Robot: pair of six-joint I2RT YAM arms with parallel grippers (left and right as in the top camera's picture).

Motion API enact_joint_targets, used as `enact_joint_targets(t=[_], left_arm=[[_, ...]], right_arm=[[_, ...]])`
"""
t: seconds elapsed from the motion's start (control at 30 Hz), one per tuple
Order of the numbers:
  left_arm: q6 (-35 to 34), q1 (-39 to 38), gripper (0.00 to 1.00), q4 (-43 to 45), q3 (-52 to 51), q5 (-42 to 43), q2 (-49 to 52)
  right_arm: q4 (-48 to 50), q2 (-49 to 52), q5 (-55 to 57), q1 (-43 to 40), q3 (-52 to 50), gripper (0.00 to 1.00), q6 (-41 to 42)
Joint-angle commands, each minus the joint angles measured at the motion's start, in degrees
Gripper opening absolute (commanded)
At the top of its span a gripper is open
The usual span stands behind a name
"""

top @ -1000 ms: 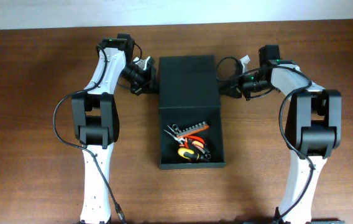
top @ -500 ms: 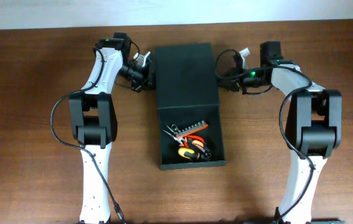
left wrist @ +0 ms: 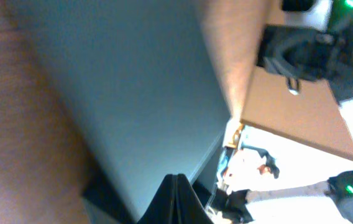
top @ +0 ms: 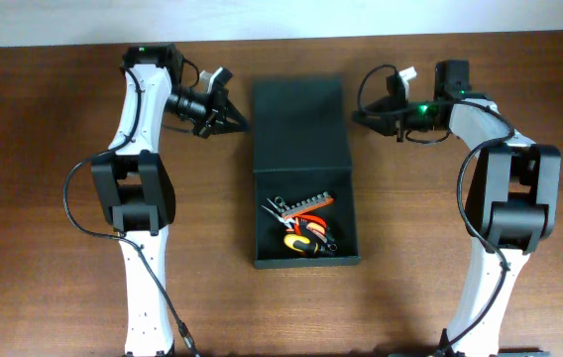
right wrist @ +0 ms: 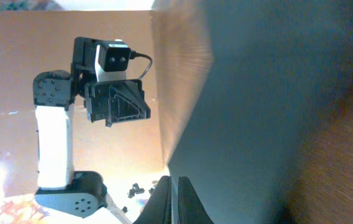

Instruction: Pack container

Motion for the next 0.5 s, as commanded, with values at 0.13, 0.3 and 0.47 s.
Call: enact_joint_targets(t=[0.13, 0.3, 0.47], left_arm=[[5.03, -0.22, 0.02, -2.21, 4.85, 4.57, -0.13], [2.91, -0.17, 0.02, -2.14, 4.85, -5.9, -0.13], [-7.23, -0.15, 0.02, -2.14, 4.85, -25.9, -0.13]], right_arm=[[0.17, -0.57, -3.74, 0.13, 2.38, 0.04, 1.16], [-0.35, -0.57, 4.11, 0.02, 2.38, 0.04, 4.57], [-3.1, -0.57, 13.25, 0.02, 2.38, 0.04, 6.54]])
